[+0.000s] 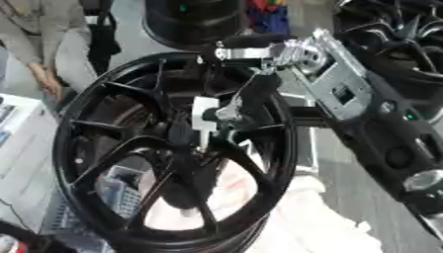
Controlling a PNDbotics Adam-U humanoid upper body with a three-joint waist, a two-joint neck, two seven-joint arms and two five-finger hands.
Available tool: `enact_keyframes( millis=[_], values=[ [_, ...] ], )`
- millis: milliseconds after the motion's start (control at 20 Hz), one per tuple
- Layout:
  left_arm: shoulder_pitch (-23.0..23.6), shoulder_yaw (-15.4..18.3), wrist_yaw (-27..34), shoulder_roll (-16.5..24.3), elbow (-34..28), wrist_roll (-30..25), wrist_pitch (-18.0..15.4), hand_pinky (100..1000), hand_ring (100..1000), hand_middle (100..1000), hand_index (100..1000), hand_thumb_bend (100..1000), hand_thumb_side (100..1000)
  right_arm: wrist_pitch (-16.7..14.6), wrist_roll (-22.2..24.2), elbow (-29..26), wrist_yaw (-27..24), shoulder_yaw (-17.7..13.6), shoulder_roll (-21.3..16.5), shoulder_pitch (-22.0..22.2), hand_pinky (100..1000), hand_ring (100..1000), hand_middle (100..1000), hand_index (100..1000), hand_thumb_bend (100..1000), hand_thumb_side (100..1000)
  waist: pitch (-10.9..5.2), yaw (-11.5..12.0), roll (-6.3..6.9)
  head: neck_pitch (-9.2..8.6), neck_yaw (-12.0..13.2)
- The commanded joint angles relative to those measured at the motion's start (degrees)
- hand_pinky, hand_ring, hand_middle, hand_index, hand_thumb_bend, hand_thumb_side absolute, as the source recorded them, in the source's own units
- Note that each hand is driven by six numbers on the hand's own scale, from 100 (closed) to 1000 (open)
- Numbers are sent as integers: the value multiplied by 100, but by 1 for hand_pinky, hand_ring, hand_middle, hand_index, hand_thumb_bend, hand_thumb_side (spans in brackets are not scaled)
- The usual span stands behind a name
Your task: Pull the pin out of the wheel hub.
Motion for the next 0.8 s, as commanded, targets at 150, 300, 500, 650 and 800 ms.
enact_keyframes(
  millis=[150,300,500,650,800],
  values=[
    [-70,-11,-6,111,-48,-28,-13,809,619,731,774,235,440,-86,93,43,243,-6,-27,-88,744,835,821,863,333,303,-73,29,35,30,-51],
    [-78,-20,-9,107,-39,-40,-12,809,618,731,774,234,440,-144,137,64,330,6,1,-74,735,828,817,858,325,293,-80,41,27,30,-72],
    [-85,-22,-16,104,-38,-45,-12,810,618,731,774,234,441,-196,186,57,372,35,31,-61,721,816,812,852,316,282,-83,50,20,30,-75],
    [-78,-21,-17,101,-35,-49,-11,810,618,731,774,233,442,-213,204,40,393,50,48,-55,702,799,799,839,313,271,-80,54,23,30,-67],
    [-76,-19,-17,101,-34,-49,-11,810,618,730,774,232,441,-234,215,37,411,70,70,-44,679,778,788,831,305,261,-76,50,28,30,-57]
  ],
)
